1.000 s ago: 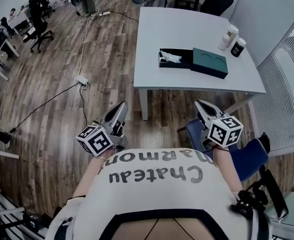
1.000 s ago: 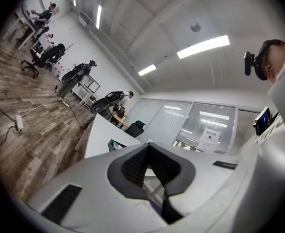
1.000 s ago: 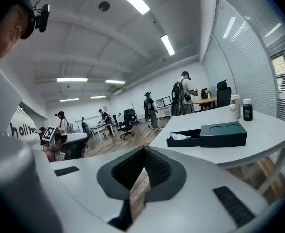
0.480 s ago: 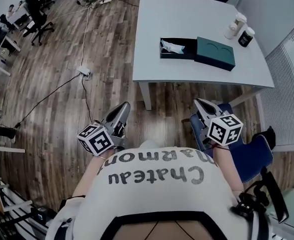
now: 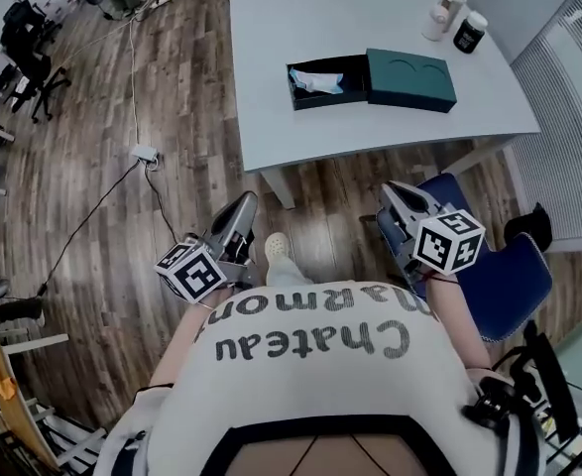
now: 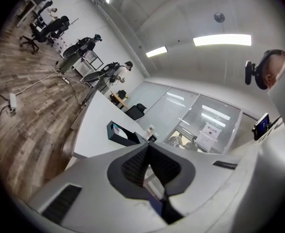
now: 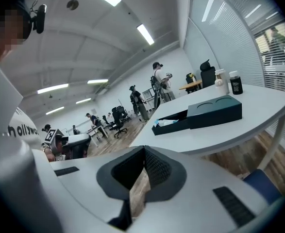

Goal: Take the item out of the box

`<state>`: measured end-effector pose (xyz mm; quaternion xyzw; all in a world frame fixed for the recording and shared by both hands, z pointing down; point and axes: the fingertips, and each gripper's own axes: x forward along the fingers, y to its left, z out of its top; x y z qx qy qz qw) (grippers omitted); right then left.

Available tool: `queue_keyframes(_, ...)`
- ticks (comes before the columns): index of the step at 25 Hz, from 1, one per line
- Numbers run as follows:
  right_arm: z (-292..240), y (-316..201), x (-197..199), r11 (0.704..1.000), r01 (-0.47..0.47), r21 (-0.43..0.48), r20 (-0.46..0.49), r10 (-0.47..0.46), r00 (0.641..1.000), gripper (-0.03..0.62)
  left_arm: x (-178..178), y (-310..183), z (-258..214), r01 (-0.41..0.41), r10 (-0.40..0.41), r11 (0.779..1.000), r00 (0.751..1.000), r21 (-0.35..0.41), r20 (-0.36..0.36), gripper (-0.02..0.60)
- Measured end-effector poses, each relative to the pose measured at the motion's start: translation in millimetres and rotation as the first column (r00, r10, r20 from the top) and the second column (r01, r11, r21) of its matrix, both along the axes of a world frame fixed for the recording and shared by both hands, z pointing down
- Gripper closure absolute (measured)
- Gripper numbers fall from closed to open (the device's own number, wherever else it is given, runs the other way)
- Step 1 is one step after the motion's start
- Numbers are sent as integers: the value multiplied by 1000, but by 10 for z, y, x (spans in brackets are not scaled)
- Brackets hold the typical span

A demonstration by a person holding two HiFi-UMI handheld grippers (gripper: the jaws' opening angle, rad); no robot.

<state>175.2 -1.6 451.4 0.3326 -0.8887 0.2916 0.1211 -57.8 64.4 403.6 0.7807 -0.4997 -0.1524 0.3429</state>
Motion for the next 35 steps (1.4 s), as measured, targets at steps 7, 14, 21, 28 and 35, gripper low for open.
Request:
queue_keyframes(7, -101, -445, -445, 995, -96, -18, 24, 96, 995, 595, -357, -694, -137, -140, 140, 990, 988, -14, 58, 592)
queue_keyframes(14, -76, -1125, -1058, 986, -164, -27, 39, 165, 986, 595, -881, -1534, -135, -233, 233, 972, 970, -6, 75, 592)
queue_keyframes(21, -51, -1220, -1136, 979, -202, -14, 51, 202, 978, 595, -928, -1754, -82, -283, 283, 959, 954, -10, 100, 592)
queue_keyframes(28, -115, -1279, -1135, 971, -240, 2, 86, 239, 967, 595, -935, -1906, -140, -313, 312, 950, 941, -17, 130, 592)
queue_keyframes(35, -163, -1290, -1110, 970, -244, 10, 92, 242, 966, 595, -856, -1864, -80, -334, 335, 942, 932, -31, 134, 592)
